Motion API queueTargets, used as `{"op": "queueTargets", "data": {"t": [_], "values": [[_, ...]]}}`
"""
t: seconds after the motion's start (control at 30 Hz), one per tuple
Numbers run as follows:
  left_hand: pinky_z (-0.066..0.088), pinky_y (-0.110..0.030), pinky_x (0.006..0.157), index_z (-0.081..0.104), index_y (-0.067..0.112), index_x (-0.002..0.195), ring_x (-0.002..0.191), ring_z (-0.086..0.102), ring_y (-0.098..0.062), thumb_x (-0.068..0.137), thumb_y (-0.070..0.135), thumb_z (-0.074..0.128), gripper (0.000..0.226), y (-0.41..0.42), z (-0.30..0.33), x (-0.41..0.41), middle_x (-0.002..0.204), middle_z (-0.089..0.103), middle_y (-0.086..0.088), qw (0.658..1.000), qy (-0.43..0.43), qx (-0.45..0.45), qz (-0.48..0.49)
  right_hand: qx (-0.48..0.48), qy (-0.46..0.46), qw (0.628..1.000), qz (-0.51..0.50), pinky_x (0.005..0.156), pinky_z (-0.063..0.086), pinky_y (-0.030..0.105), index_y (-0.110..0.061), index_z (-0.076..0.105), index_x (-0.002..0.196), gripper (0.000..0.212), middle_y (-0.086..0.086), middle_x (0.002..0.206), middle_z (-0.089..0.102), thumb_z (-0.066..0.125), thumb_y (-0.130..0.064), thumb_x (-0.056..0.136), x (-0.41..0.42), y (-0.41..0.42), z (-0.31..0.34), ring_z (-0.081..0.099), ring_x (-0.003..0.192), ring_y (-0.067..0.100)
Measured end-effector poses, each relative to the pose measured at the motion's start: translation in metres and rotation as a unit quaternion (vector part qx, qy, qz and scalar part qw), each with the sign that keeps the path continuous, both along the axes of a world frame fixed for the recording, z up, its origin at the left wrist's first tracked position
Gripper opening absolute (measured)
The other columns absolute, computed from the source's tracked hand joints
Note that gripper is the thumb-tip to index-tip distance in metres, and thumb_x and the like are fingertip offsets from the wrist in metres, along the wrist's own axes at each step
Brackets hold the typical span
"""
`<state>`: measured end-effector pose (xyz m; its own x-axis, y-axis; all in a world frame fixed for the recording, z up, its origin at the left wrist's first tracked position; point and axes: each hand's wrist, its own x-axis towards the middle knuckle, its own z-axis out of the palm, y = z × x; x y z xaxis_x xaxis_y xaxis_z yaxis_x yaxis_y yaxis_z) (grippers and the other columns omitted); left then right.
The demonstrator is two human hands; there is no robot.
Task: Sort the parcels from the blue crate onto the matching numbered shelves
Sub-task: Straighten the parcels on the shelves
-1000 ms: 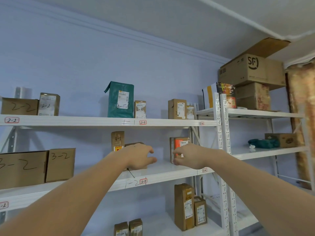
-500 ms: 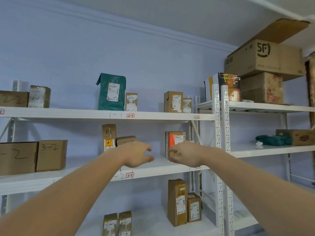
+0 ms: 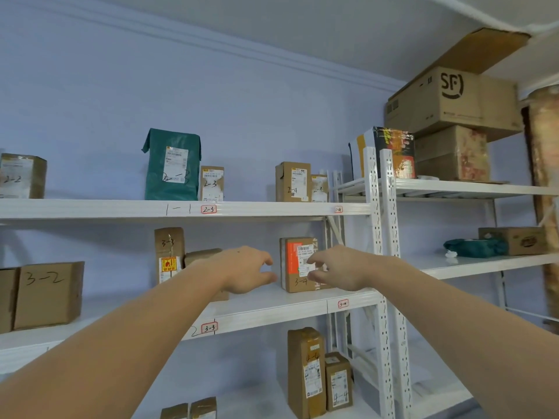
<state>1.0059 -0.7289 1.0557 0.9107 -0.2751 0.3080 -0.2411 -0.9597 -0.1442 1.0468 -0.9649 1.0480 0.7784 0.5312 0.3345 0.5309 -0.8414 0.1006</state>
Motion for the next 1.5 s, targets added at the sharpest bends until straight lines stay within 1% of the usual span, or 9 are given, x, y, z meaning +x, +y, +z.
{"op": "queueTargets", "data": {"t": [0.13,0.37,0.6,0.73,0.83,0.9,1.13,1.27,1.5], "values": [[0.039,-0.041,0.117,0.043,0.026,0.153,0.141,0.047,-0.020,0.105,0.056,0.043,0.057,-0.005,-0.009,0.020,0.159,0.046,0.001,1.000,0.001,-0.010,0.009,0.000,0.007,1.000,0.005,0.111,0.044,0.041,-0.019,0.047,0.150,0.053,0.007,0.150,0.055,0.043,-0.048,0.106,0.025,-0.006,-0.008,0.053,0.133,0.026],[0.037,-0.040,0.119,0.041,0.025,0.155,0.143,0.045,-0.020,0.105,0.055,0.043,0.058,-0.027,-0.012,0.047,0.160,0.044,0.001,0.999,0.005,-0.023,0.038,-0.006,0.013,1.000,0.021,0.114,0.041,0.039,-0.022,0.042,0.154,0.058,0.004,0.156,0.049,0.043,-0.052,0.105,0.061,-0.031,-0.009,0.050,0.139,0.024],[0.038,-0.039,0.115,0.042,0.028,0.154,0.140,0.048,-0.020,0.104,0.059,0.042,0.059,-0.020,-0.034,0.058,0.157,0.048,0.001,0.996,0.018,-0.037,0.081,-0.023,0.029,0.998,0.050,0.109,0.043,0.041,-0.019,0.049,0.149,0.053,0.006,0.150,0.054,0.043,-0.047,0.104,0.091,-0.033,-0.019,0.052,0.133,0.027],[0.039,-0.041,0.114,0.044,0.028,0.152,0.139,0.048,-0.024,0.102,0.060,0.042,0.060,0.017,-0.058,0.043,0.156,0.049,-0.001,0.989,0.030,-0.046,0.136,-0.035,0.038,0.995,0.091,0.089,0.037,0.031,-0.015,0.053,0.142,0.050,0.007,0.142,0.059,0.045,-0.046,0.104,0.105,0.001,-0.038,0.052,0.111,0.021],[0.040,-0.040,0.112,0.045,0.027,0.152,0.138,0.049,-0.025,0.103,0.059,0.043,0.059,0.046,-0.074,0.017,0.155,0.049,-0.003,0.981,0.038,-0.050,0.183,-0.045,0.047,0.988,0.138,0.108,0.040,0.036,-0.020,0.043,0.153,0.057,0.002,0.154,0.050,0.043,-0.050,0.105,0.103,0.039,-0.052,0.049,0.135,0.022],[0.041,-0.038,0.112,0.045,0.026,0.152,0.137,0.049,-0.024,0.104,0.056,0.044,0.057,0.065,-0.084,-0.004,0.155,0.049,-0.002,0.974,0.045,-0.060,0.214,-0.050,0.050,0.983,0.169,0.113,0.037,0.037,-0.023,0.040,0.156,0.058,0.000,0.156,0.047,0.043,-0.050,0.105,0.093,0.068,-0.061,0.044,0.142,0.021],[0.041,-0.042,0.113,0.044,0.027,0.152,0.135,0.051,-0.023,0.103,0.058,0.044,0.058,0.139,-0.111,-0.066,0.153,0.051,0.000,0.948,0.060,-0.094,0.298,-0.076,0.046,0.963,0.256,0.105,0.046,0.043,-0.023,0.055,0.141,0.050,0.002,0.142,0.059,0.046,-0.052,0.102,0.056,0.163,-0.081,0.056,0.125,0.024],[0.039,-0.043,0.116,0.043,0.027,0.153,0.138,0.049,-0.024,0.103,0.059,0.043,0.060,0.173,-0.115,-0.082,0.155,0.049,-0.001,0.945,0.059,-0.094,0.307,-0.073,0.058,0.959,0.267,0.108,0.045,0.041,-0.028,0.046,0.150,0.061,-0.001,0.148,0.054,0.044,-0.060,0.098,0.052,0.201,-0.092,0.053,0.129,0.021],[0.038,-0.043,0.117,0.042,0.027,0.154,0.140,0.047,-0.024,0.103,0.060,0.043,0.060,0.224,-0.120,-0.092,0.157,0.047,0.000,0.951,0.064,-0.077,0.293,-0.058,0.072,0.961,0.259,0.112,0.042,0.036,-0.027,0.040,0.155,0.060,-0.003,0.154,0.049,0.045,-0.056,0.103,0.041,0.249,-0.098,0.050,0.135,0.018]]}}
